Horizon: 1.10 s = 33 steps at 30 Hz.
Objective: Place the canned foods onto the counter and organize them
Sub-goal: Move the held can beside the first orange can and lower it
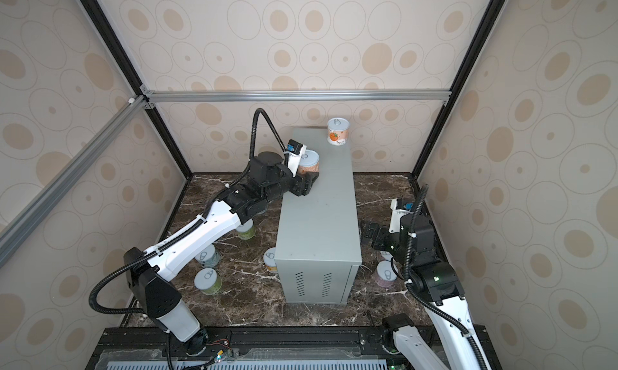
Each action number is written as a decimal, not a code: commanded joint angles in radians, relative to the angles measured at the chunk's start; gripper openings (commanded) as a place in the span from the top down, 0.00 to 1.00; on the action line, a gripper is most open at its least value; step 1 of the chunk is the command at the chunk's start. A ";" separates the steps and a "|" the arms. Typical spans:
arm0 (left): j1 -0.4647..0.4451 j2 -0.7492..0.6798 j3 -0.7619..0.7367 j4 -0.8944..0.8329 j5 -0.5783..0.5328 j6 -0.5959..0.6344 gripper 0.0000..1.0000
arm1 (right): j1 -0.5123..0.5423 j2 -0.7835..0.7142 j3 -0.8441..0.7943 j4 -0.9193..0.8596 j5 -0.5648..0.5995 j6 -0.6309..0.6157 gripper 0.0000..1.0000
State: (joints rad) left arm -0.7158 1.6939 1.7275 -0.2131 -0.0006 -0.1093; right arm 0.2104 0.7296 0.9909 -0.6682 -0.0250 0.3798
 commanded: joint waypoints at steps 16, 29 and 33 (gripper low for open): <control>0.095 0.236 0.347 -0.051 0.052 0.038 0.39 | 0.006 0.028 -0.076 0.093 -0.030 0.043 0.01; 0.130 0.510 0.765 -0.209 0.070 0.032 0.40 | 0.007 0.049 -0.106 0.128 -0.038 0.037 0.00; 0.145 0.535 0.774 -0.184 0.080 0.013 0.41 | 0.007 0.051 -0.112 0.133 -0.036 0.035 0.00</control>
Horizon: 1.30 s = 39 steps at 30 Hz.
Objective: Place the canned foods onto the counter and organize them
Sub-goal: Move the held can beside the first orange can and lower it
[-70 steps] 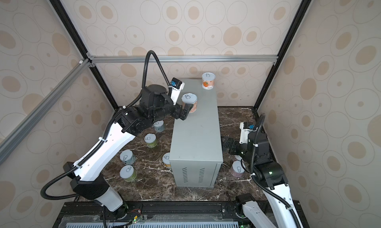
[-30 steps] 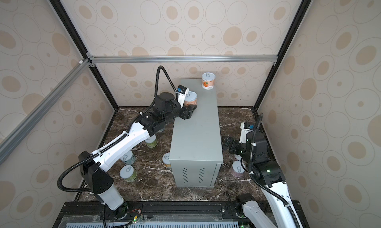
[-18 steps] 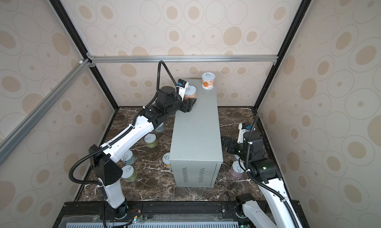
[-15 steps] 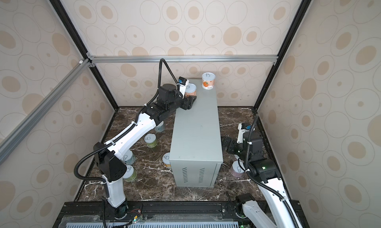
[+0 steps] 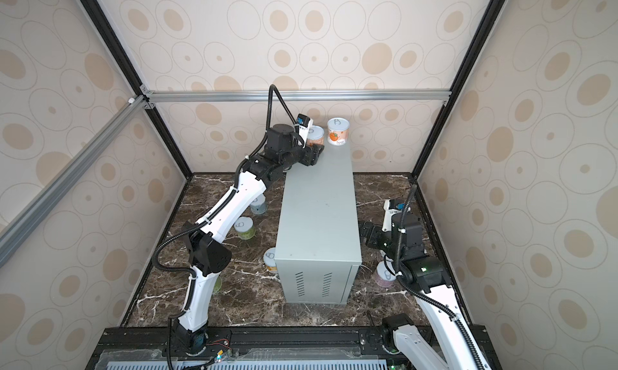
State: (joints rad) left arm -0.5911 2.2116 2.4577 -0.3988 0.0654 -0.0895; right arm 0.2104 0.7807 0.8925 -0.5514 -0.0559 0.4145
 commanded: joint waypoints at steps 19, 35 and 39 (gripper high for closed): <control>0.045 0.128 0.126 0.052 0.096 -0.019 0.42 | 0.007 -0.002 -0.012 0.010 -0.007 -0.006 0.00; 0.044 0.095 0.124 0.011 0.087 0.003 0.12 | 0.007 -0.009 0.009 0.002 -0.027 -0.002 0.00; 0.044 0.078 0.120 -0.002 0.085 0.002 0.10 | 0.007 -0.013 0.009 0.001 -0.029 0.001 0.00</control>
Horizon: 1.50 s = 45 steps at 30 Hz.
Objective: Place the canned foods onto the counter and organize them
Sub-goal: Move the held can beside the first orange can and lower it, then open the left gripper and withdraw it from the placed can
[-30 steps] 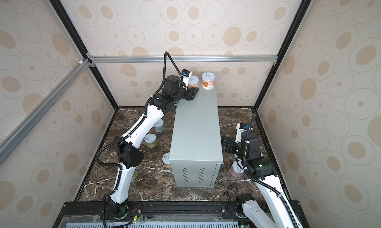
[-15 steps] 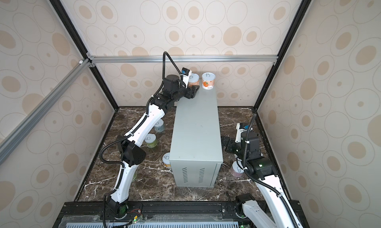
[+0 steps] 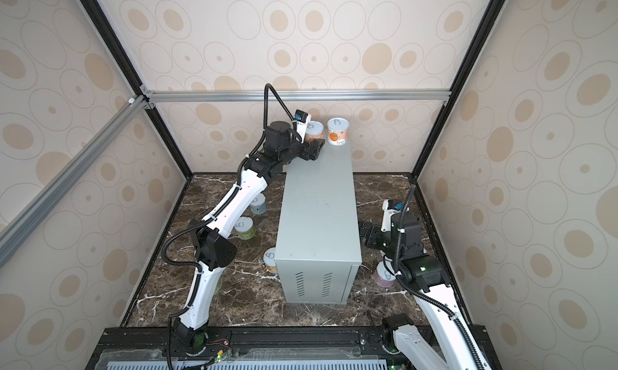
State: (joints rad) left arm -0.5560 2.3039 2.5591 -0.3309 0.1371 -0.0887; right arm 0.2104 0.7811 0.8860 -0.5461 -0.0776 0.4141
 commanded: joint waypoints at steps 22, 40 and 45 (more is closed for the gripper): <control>0.007 -0.159 -0.215 0.007 -0.018 -0.004 0.32 | 0.007 -0.021 0.017 -0.002 -0.022 0.006 0.01; 0.007 -0.045 -0.061 -0.026 -0.013 -0.024 0.46 | 0.007 -0.020 0.005 0.001 -0.011 -0.003 0.00; 0.007 -0.044 -0.059 -0.030 -0.027 -0.026 0.47 | 0.007 -0.017 0.007 -0.002 -0.010 -0.003 0.01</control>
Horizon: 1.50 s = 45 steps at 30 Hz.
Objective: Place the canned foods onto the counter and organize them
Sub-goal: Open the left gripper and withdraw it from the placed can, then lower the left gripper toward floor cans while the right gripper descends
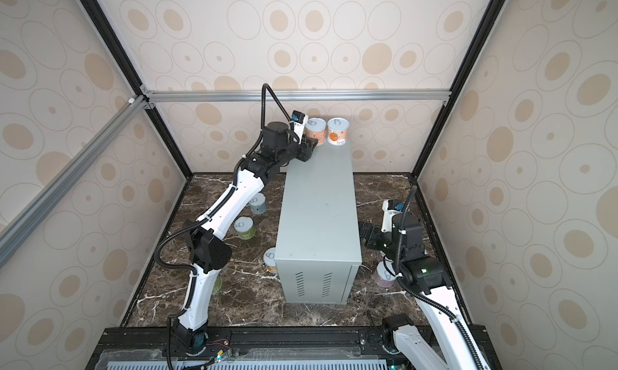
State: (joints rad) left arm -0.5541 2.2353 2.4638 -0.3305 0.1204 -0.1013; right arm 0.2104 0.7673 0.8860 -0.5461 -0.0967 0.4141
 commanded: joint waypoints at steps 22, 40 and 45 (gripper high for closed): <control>0.003 -0.177 -0.023 -0.092 -0.055 -0.016 0.08 | 0.006 0.035 0.132 -0.129 0.183 0.025 0.00; 0.004 -0.798 -0.888 0.176 -0.121 -0.090 0.01 | 0.004 0.025 0.157 -0.244 0.321 -0.008 0.01; 0.005 -0.956 -1.102 0.179 -0.184 -0.122 0.01 | 0.002 0.005 0.109 -0.247 0.343 0.004 0.00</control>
State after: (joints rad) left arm -0.5541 1.3537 1.4193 -0.1909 -0.0101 -0.1902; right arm 0.2104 0.7856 1.0245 -0.7647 0.2089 0.4179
